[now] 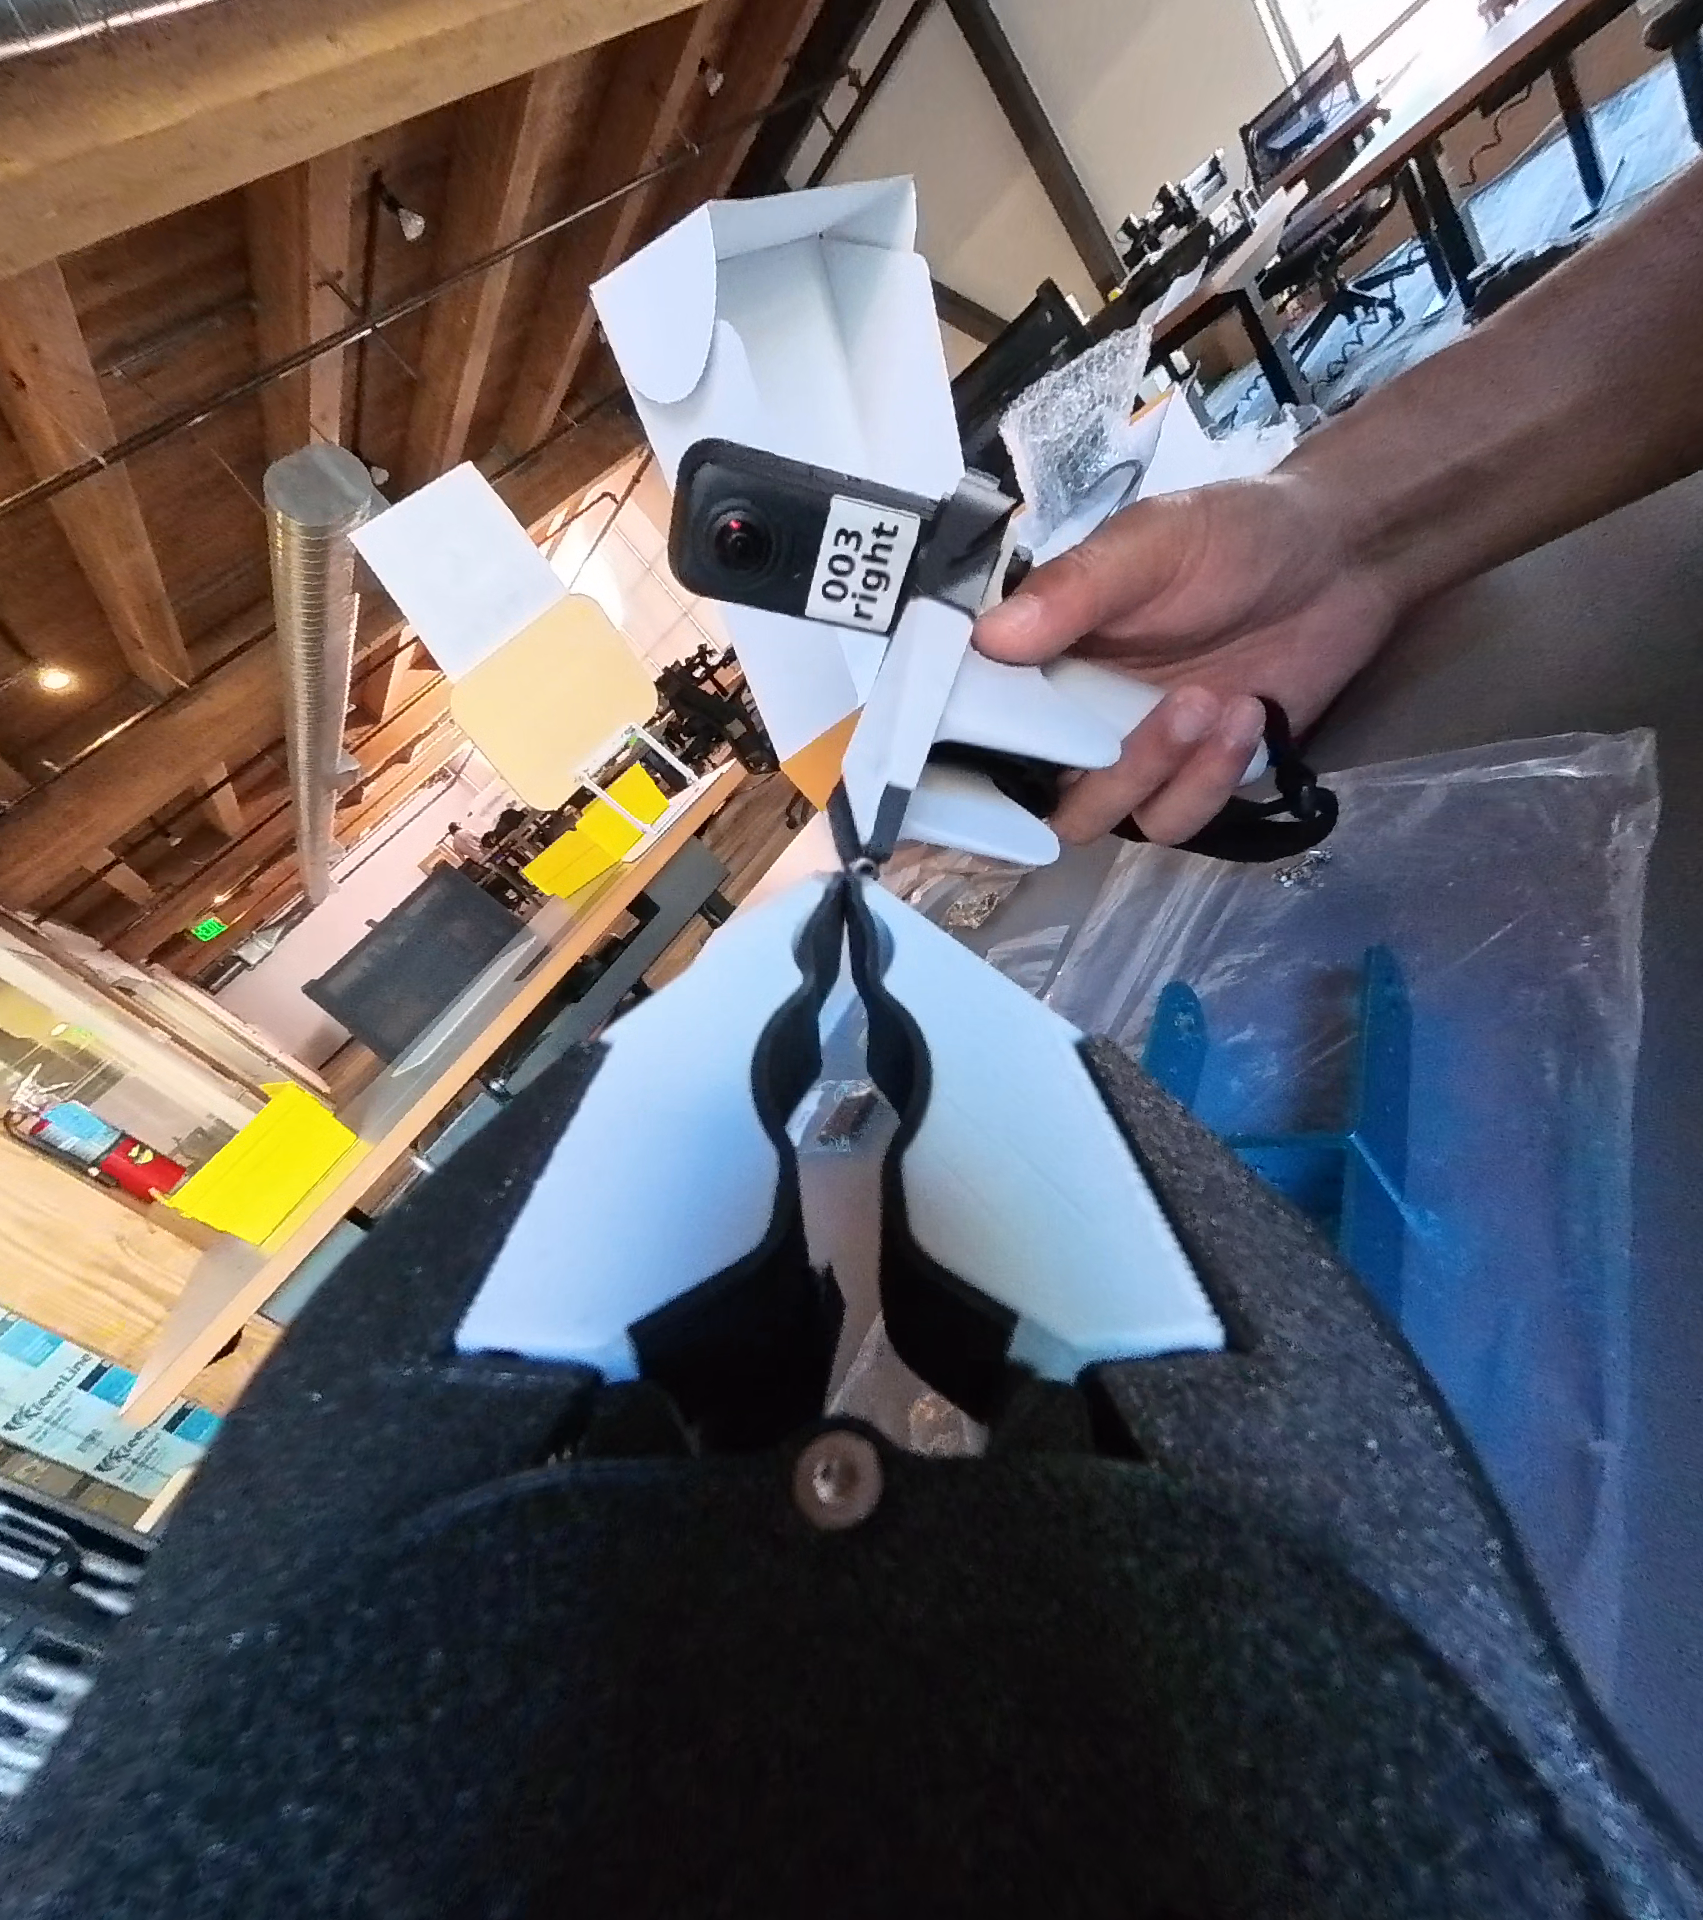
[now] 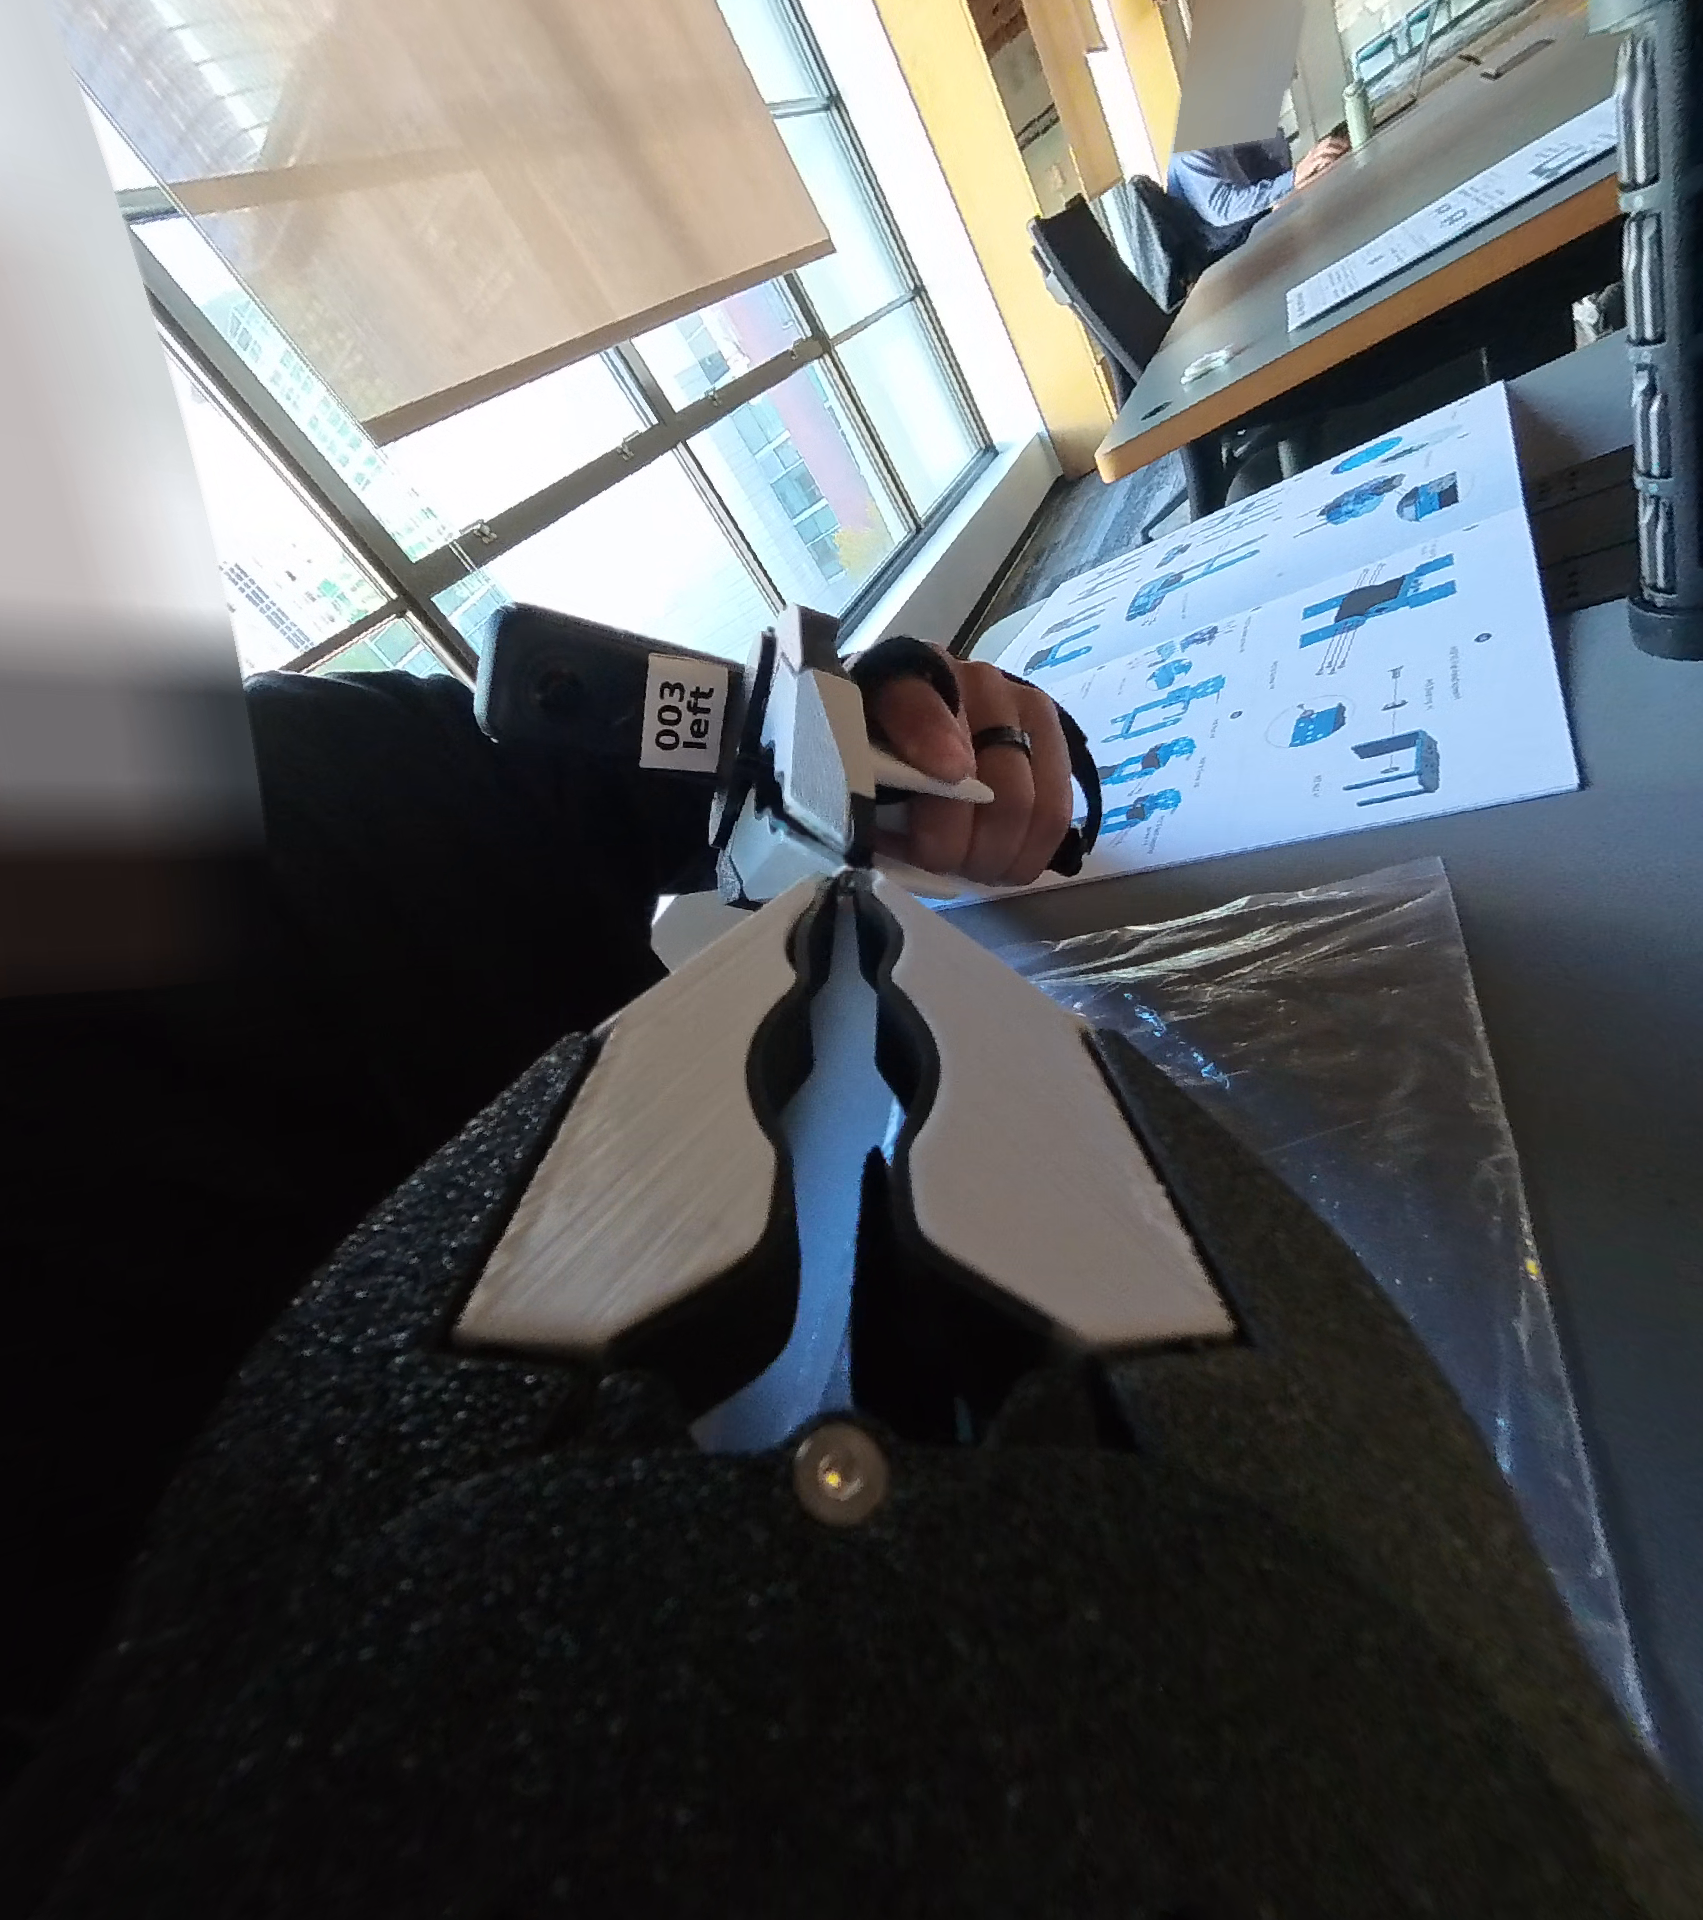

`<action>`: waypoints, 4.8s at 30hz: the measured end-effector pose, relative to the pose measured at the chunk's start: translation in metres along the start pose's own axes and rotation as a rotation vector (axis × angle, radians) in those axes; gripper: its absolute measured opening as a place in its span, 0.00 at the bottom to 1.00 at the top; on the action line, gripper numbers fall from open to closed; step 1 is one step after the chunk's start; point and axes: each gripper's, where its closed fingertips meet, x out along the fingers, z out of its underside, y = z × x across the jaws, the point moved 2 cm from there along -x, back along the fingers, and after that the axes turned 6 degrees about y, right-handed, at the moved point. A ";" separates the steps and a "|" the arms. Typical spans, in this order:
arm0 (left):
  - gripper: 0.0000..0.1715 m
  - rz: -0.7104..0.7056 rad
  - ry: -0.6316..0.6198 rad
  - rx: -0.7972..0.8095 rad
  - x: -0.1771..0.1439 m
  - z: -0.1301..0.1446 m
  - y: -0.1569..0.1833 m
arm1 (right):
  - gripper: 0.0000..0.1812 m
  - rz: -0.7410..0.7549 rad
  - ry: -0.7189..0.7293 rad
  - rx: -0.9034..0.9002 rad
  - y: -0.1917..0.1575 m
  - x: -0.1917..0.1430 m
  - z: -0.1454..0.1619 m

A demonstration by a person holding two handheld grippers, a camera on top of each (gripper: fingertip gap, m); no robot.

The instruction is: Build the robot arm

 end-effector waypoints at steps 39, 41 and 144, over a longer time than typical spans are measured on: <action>0.03 0.911 -0.600 -0.489 -0.024 0.062 0.085 | 0.46 0.367 -0.818 -0.397 0.030 -0.036 0.097; 0.03 0.905 -0.629 -0.482 -0.017 0.066 0.084 | 0.45 0.403 -0.834 -0.430 0.035 -0.037 0.100; 0.07 0.226 -0.080 -0.442 -0.008 0.017 0.009 | 0.00 0.022 -0.169 -0.132 0.009 0.000 0.016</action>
